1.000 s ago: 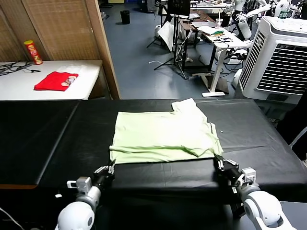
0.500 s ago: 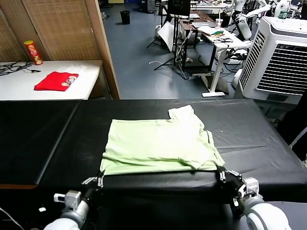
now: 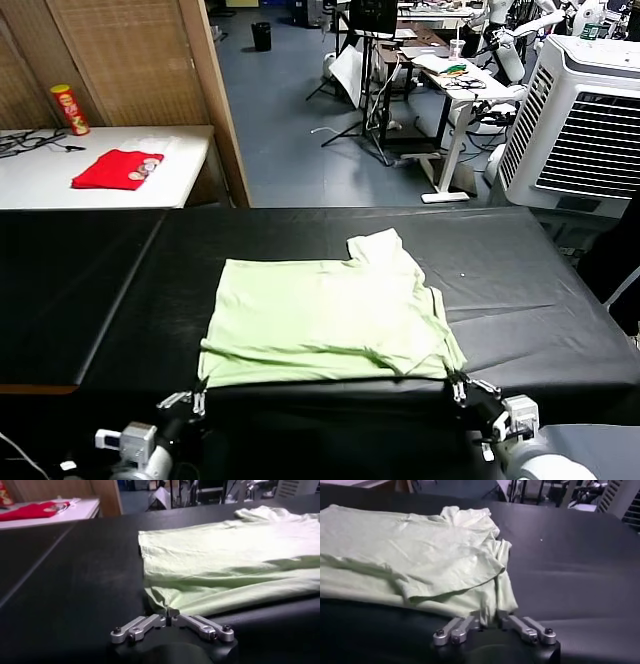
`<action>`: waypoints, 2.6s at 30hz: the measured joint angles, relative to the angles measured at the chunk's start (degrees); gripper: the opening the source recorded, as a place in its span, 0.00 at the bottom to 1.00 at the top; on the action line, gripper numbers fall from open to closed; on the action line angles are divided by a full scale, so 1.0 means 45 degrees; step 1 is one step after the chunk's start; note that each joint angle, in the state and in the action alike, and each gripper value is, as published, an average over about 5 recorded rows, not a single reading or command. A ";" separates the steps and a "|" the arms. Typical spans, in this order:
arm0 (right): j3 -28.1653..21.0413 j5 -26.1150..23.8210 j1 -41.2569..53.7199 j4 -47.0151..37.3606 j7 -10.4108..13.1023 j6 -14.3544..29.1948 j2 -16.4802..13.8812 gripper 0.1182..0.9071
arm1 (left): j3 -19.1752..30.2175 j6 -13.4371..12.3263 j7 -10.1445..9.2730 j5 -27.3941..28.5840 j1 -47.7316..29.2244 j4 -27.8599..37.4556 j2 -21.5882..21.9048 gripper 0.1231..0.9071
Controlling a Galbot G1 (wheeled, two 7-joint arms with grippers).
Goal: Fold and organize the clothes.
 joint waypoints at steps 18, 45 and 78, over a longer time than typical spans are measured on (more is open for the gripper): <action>-0.2667 0.1009 0.8726 -0.5119 0.0317 0.1073 -0.0831 0.86 | 0.0154 0.1460 -0.0609 -0.2910 -0.4229 0.0383 0.0914 0.86; -0.7179 0.0346 1.6917 -1.5912 -0.0426 0.0850 0.2065 0.86 | 0.4085 0.2543 -0.1094 -0.6014 -1.3909 0.9977 0.0928 0.86; -0.6269 0.1469 1.5996 -1.5218 -0.1022 0.2465 0.1823 0.00 | 0.3984 0.2247 -0.0559 -0.4414 -1.3655 1.0570 0.0398 0.01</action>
